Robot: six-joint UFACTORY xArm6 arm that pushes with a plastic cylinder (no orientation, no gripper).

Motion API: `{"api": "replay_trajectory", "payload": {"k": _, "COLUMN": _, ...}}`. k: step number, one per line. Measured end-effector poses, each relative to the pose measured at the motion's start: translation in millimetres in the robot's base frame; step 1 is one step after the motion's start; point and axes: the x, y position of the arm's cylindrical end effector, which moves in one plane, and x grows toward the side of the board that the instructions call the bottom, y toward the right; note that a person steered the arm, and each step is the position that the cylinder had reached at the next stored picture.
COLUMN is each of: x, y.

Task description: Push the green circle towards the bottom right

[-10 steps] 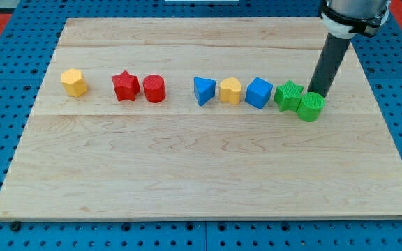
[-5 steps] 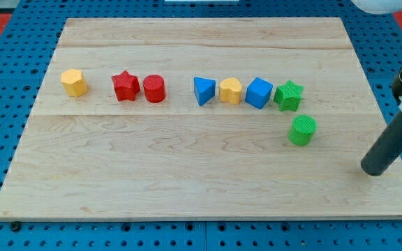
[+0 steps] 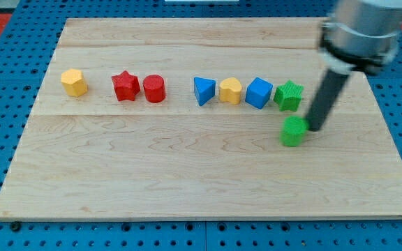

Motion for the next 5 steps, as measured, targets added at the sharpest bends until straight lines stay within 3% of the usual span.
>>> {"api": "replay_trajectory", "payload": {"k": 1, "x": -3, "y": -21}}
{"api": "replay_trajectory", "payload": {"k": 2, "x": -3, "y": -105}}
{"api": "replay_trajectory", "payload": {"k": 3, "x": 31, "y": -114}}
{"api": "replay_trajectory", "payload": {"k": 4, "x": 38, "y": -20}}
{"api": "replay_trajectory", "payload": {"k": 5, "x": 11, "y": -34}}
